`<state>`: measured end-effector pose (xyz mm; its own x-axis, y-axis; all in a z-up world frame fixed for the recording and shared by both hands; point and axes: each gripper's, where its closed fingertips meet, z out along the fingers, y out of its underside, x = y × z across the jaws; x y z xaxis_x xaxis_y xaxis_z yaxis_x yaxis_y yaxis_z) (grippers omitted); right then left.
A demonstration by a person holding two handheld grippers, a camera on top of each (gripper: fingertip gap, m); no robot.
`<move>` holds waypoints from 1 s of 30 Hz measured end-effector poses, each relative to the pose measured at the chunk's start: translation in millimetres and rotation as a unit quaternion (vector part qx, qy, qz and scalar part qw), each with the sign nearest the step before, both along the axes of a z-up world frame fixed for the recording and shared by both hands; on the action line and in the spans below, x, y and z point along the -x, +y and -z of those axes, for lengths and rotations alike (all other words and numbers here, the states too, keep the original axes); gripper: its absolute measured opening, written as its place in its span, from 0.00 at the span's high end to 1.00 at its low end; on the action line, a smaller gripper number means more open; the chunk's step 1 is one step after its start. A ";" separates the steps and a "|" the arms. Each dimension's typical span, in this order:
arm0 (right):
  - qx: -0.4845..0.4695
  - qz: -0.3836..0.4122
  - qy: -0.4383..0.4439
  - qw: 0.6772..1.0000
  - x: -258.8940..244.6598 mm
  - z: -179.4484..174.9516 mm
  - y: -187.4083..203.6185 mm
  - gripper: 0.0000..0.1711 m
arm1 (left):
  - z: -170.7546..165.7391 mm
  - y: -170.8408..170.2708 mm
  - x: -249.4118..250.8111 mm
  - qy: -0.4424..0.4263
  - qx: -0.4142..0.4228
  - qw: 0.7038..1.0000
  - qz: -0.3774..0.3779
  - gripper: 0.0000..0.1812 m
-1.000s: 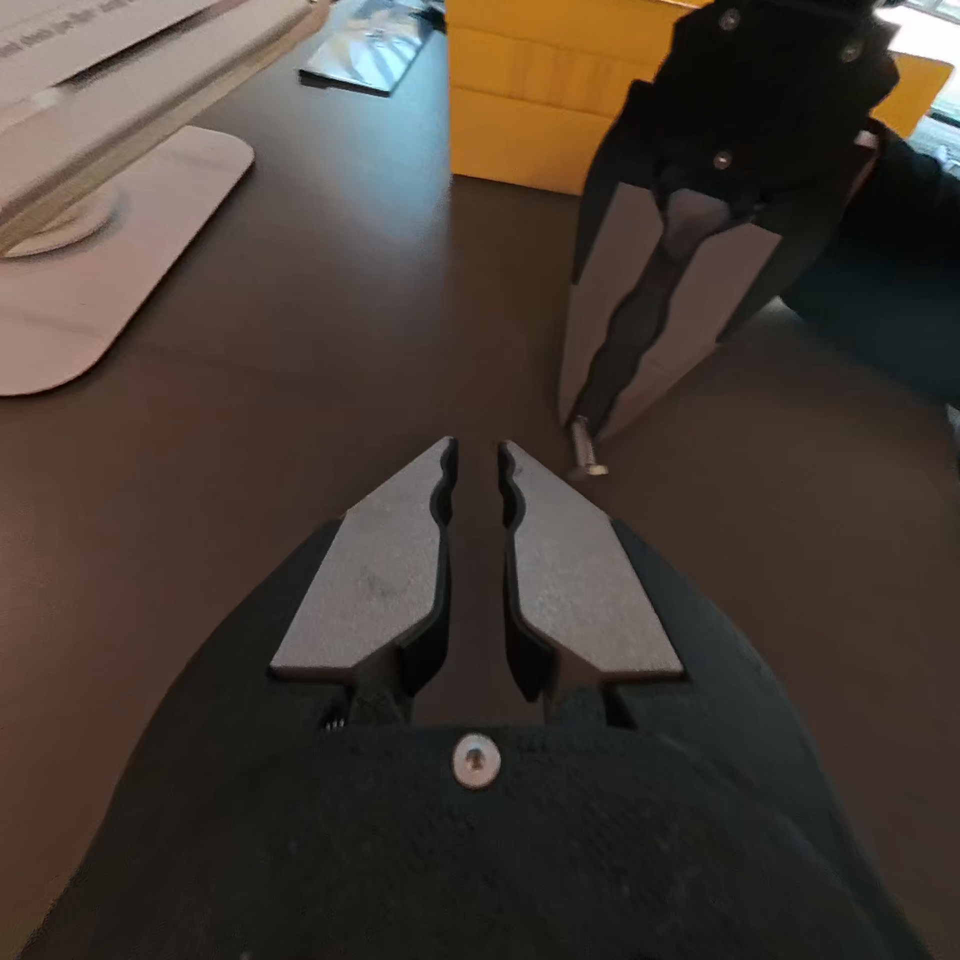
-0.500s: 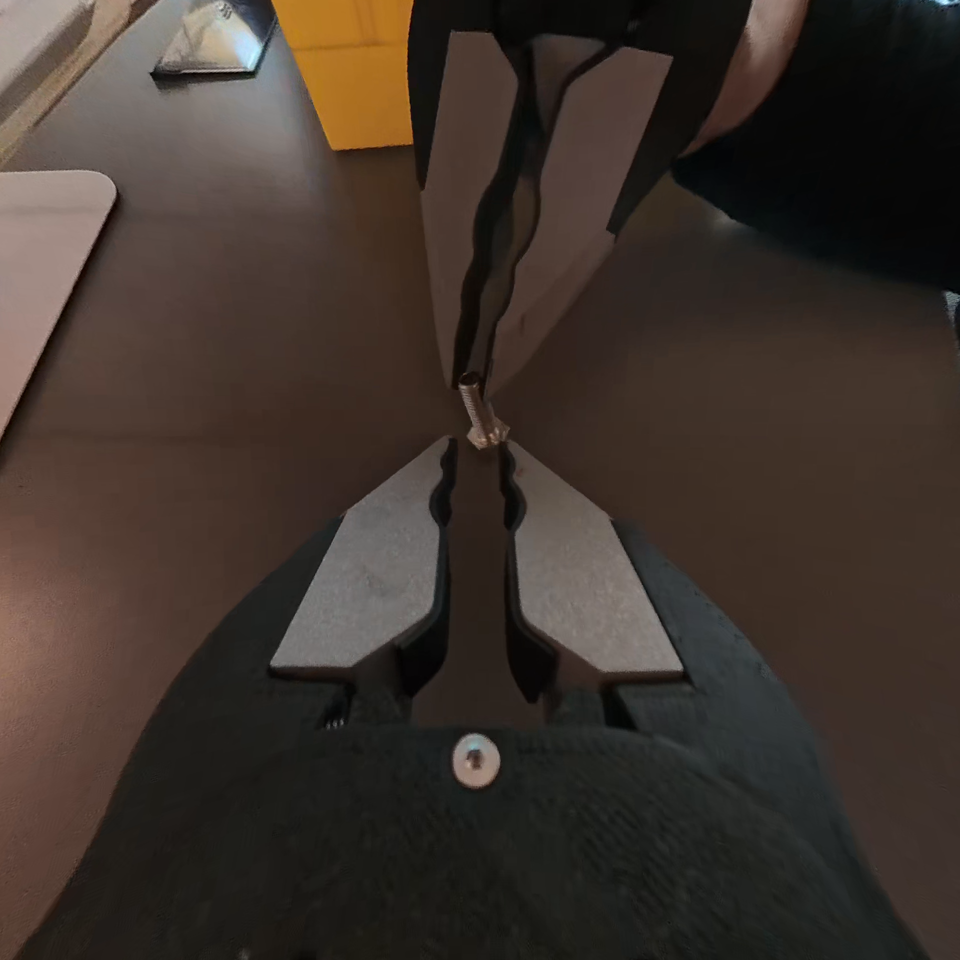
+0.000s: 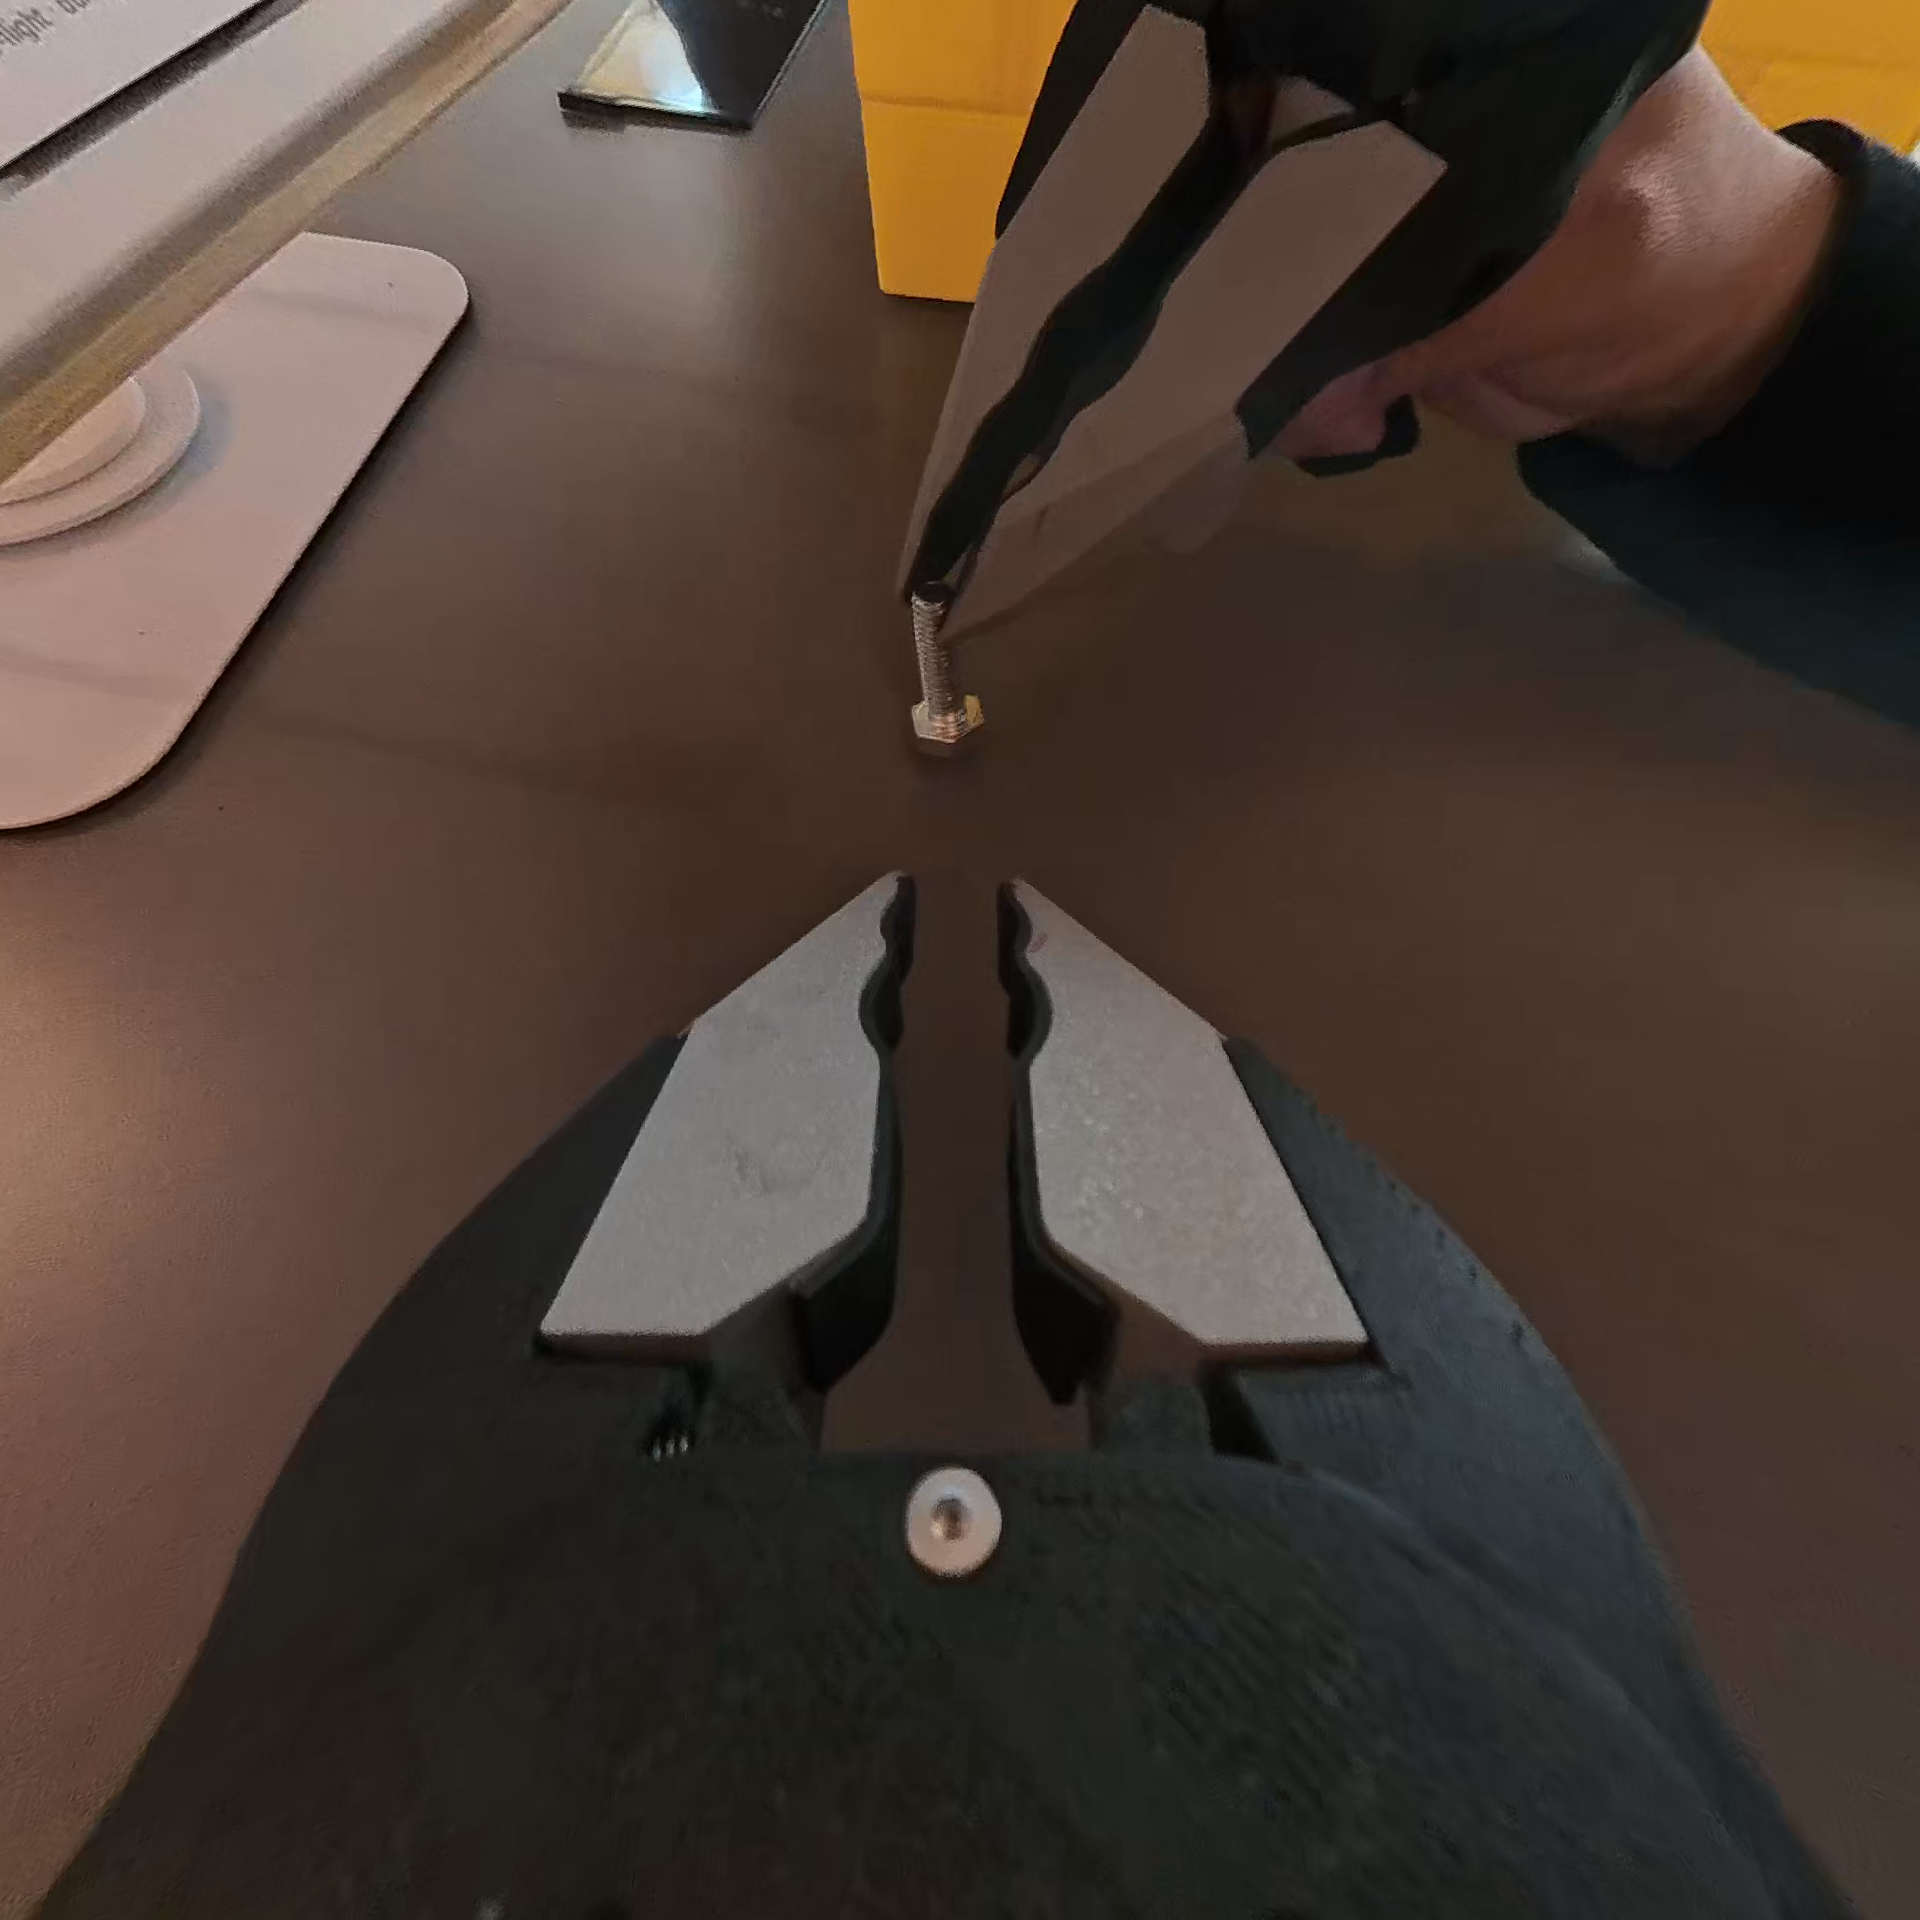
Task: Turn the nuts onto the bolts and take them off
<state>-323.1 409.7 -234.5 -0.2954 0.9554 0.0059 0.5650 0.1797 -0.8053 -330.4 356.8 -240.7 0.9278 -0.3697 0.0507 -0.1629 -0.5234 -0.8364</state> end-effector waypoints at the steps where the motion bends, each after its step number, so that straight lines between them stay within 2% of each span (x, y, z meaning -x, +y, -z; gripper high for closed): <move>1: 0.002 -0.001 0.002 1.000 0.1 -0.9 -0.6 0.97 | 0.5 0.1 -0.1 0.002 0.001 1.000 0.000 0.92; 10: 0.044 -0.006 0.039 0.998 1.1 -17.6 -4.5 0.95 | 0.6 0.8 2.0 0.005 0.000 1.000 -0.006 0.93; 18: 0.052 0.025 0.074 0.996 5.3 -28.6 6.4 0.83 | 0.8 1.2 6.0 0.007 0.000 1.000 -0.015 0.93; 24: 0.045 0.088 0.113 0.989 10.0 -36.2 28.8 0.67 | -3.8 1.9 11.2 0.012 -0.017 0.999 -0.025 0.95; 30: 0.003 0.145 0.148 0.978 10.7 -40.4 51.1 0.65 | -21.5 2.8 19.5 0.022 -0.072 0.996 -0.040 1.00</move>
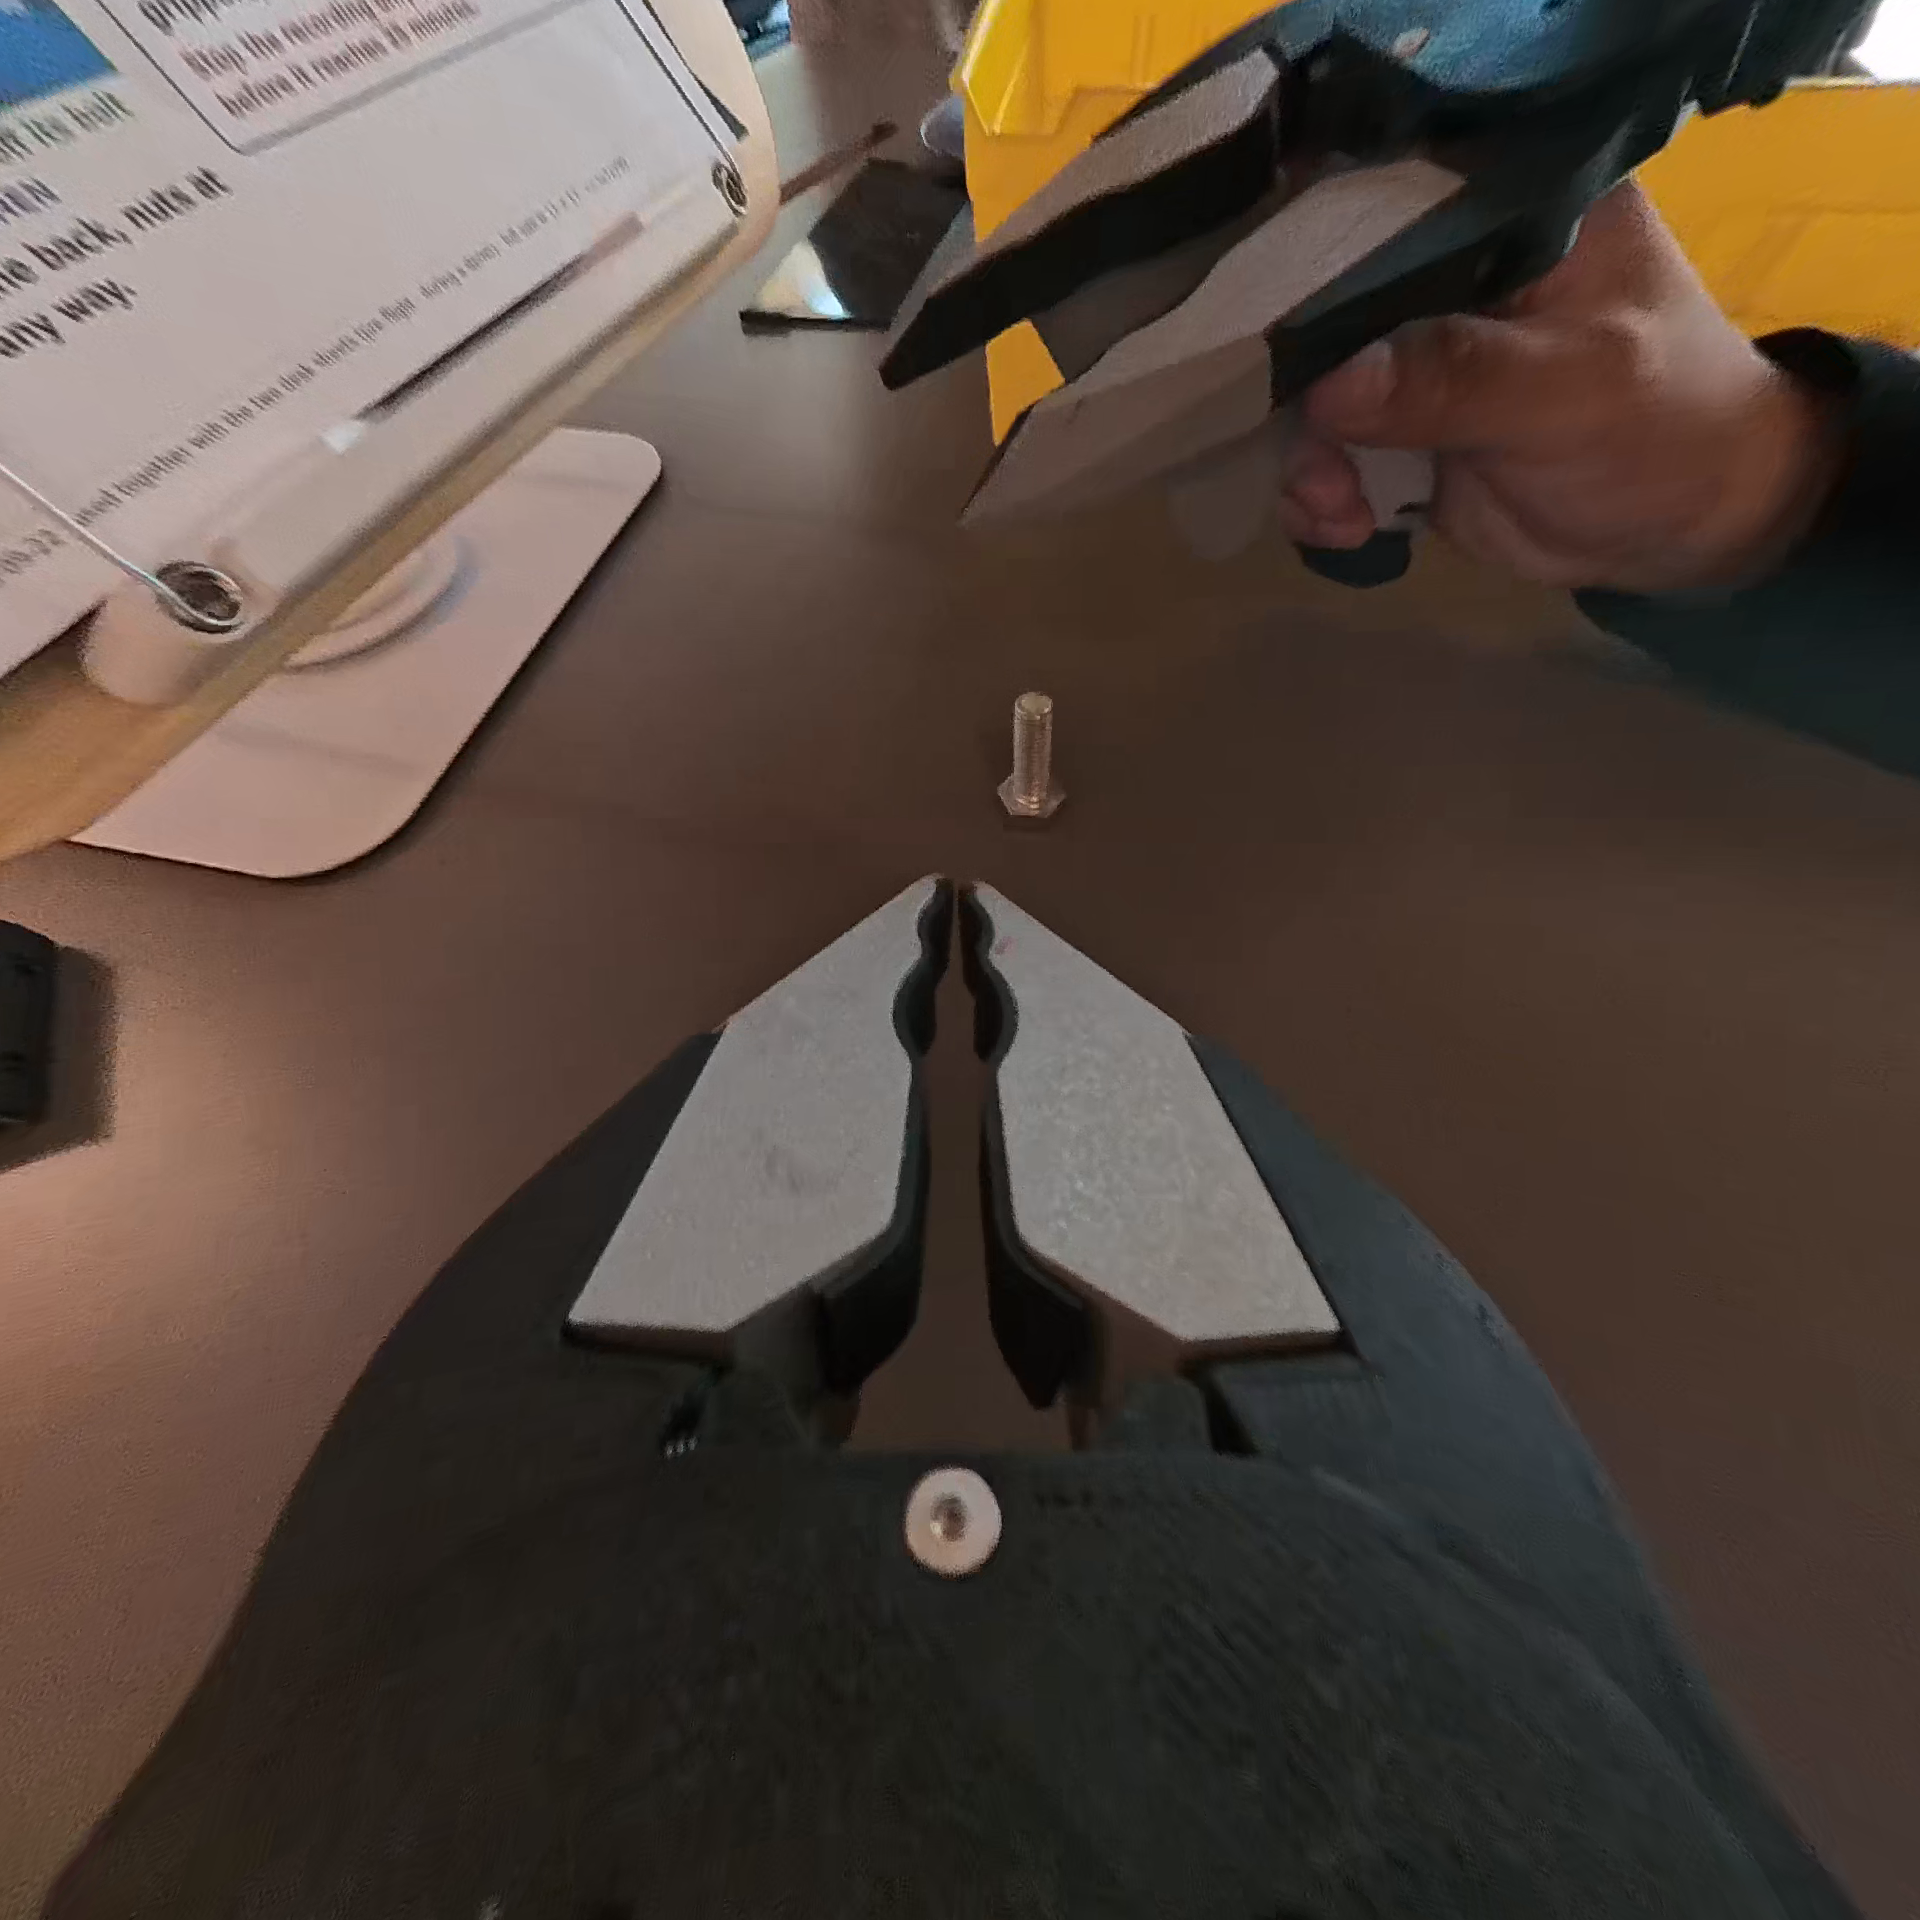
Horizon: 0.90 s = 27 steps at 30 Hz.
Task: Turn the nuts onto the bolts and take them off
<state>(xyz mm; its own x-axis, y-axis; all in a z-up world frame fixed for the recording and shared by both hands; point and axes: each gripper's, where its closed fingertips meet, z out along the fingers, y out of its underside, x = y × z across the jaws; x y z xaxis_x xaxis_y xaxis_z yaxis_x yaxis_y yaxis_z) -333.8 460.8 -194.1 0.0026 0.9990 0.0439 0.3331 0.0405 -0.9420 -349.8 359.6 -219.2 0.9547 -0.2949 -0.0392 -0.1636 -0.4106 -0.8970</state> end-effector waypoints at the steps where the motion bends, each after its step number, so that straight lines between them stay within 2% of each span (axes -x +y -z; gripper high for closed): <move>1: 0.003 0.003 0.001 1.000 0.5 1.8 1.4 0.65 | -1.3 -0.4 1.3 -0.001 -0.004 1.000 -0.002 1.00; 6: 0.008 0.007 -0.033 0.999 1.7 19.1 6.2 0.64 | -1.3 -0.2 8.3 0.001 -0.016 1.000 -0.024 1.00; 11: 0.007 0.007 -0.017 1.000 0.3 12.9 5.2 0.65 | -4.6 -2.7 1.2 -0.009 -0.027 0.999 -0.023 0.98; 18: 0.016 0.006 -0.015 1.000 1.4 14.3 5.0 0.64 | -13.8 -18.1 1.3 -0.039 -0.056 0.995 -0.071 0.92; 21: 0.020 0.004 -0.012 1.000 1.3 13.7 4.2 0.64 | -12.4 -29.9 -12.9 -0.075 -0.043 0.994 -0.073 0.86; 27: 0.021 -0.003 -0.012 1.000 2.0 13.9 -0.9 0.64 | -4.0 -67.8 -52.7 -0.078 0.020 0.996 -0.037 0.83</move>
